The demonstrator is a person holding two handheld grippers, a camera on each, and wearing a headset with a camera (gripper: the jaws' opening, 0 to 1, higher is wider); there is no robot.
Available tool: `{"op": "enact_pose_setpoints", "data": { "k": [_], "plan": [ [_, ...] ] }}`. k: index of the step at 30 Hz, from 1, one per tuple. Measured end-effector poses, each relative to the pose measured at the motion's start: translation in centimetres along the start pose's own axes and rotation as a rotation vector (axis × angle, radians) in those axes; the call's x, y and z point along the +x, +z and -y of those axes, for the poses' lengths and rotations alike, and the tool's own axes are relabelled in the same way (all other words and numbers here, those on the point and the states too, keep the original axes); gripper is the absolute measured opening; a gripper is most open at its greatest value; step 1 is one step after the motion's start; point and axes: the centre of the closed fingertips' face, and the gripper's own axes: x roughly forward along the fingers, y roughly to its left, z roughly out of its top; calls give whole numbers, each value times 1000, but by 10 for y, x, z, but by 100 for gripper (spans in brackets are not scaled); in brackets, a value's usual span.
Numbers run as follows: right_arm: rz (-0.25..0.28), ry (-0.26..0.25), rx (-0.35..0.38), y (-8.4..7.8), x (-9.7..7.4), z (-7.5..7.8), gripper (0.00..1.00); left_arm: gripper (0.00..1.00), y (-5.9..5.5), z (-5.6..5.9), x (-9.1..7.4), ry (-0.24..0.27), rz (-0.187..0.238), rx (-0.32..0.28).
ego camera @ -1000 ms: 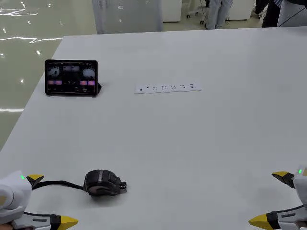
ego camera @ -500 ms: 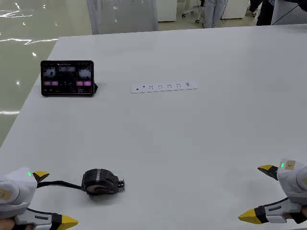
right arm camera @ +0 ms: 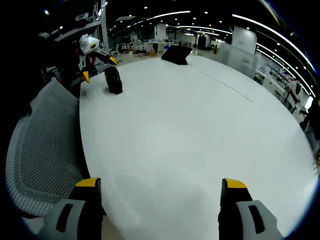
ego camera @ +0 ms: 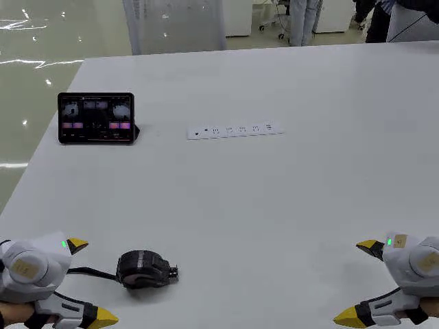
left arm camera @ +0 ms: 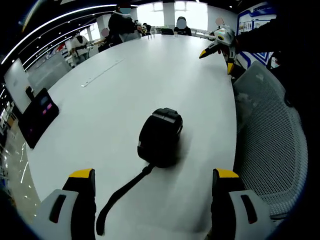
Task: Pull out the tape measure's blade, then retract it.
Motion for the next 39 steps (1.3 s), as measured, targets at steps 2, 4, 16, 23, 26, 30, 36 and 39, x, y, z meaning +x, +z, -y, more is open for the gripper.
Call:
{"op": "enact_pose_setpoints", "data": {
  "k": [2,4,16,23,26,30,36,39],
  "plan": [
    [0,9,-8,4,3,-2,99,93,2,-1,2,-13,-5,20],
    [4,14,-20,8,5,-4,99,92,6,-1,5,-24,-10,39],
    [28,50,-84,37,24,-11,99,78,24,-1,19,-75,-65,186],
    [44,70,-114,56,37,-14,97,69,35,2,30,-111,-80,225],
    [52,78,-110,63,45,-16,96,64,37,3,37,-123,-82,228],
    [50,106,-126,72,57,-21,94,62,40,6,43,-139,-86,215],
    [57,148,-160,89,69,-30,93,54,41,10,51,-155,-120,261],
    [60,166,-181,96,71,-35,93,48,43,14,52,-166,-131,284]
  ]
}}
